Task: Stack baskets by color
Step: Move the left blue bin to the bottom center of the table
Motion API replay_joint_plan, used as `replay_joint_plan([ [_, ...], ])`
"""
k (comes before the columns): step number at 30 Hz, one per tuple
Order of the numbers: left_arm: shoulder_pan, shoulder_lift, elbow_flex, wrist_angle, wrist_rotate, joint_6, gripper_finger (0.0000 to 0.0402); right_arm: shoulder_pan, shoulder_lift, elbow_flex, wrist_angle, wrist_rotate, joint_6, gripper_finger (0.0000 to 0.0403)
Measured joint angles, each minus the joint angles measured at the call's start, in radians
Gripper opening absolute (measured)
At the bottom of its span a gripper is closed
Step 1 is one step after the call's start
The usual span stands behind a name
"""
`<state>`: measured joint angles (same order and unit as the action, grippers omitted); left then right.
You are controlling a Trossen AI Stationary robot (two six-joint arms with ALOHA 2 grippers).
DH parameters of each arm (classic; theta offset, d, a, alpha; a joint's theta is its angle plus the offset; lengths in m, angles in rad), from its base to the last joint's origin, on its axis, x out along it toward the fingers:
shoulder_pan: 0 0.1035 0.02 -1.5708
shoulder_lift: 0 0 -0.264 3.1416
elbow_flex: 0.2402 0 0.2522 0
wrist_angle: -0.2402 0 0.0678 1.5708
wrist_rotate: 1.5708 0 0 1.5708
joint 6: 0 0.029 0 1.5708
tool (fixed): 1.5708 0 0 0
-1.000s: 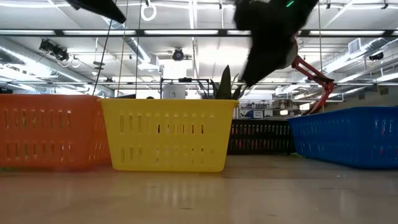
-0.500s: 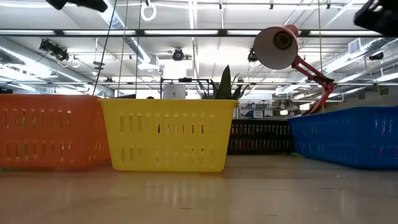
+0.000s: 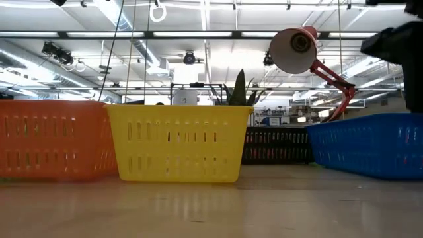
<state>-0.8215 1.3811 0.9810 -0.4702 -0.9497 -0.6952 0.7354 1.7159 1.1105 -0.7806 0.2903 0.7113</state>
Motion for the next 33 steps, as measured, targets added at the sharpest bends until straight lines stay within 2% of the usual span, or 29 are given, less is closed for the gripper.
replay_joint_plan([
  [4, 0.0, 0.0, 0.0, 0.022, 0.001, -0.001, 0.0017, -0.019, 0.034, 0.0, 0.005, -0.051, -0.005, 0.0113],
  [8, -0.008, 0.0, 0.0, 0.044, 0.003, 0.0, 0.001, -0.022, 0.036, 0.0, 0.029, -0.064, 0.0, 0.0035],
  [10, -0.014, 0.0, 0.0, 0.048, 0.003, 0.0, 0.0009, -0.023, 0.034, 0.0, 0.071, -0.064, -0.002, 0.0015],
  [14, -0.014, 0.0, 0.0, 0.054, 0.003, 0.0, 0.0013, -0.044, 0.057, 0.005, 0.201, -0.071, -0.007, 0.0022],
  [18, -0.013, 0.0, 0.0, 0.056, 0.002, -0.001, 0.0019, -0.079, 0.122, 0.075, 0.196, -0.078, -0.059, 0.0013],
  [25, -0.013, 0.0, 0.0, 0.056, 0.001, -0.001, 0.0009, -0.136, 0.238, 0.232, 0.157, -0.078, -0.13, 0.002],
  [33, -0.013, 0.0, 0.0, 0.059, 0.0, -0.001, 0.002, -0.177, 0.281, 0.307, 0.125, -0.075, -0.191, 0.0034],
])
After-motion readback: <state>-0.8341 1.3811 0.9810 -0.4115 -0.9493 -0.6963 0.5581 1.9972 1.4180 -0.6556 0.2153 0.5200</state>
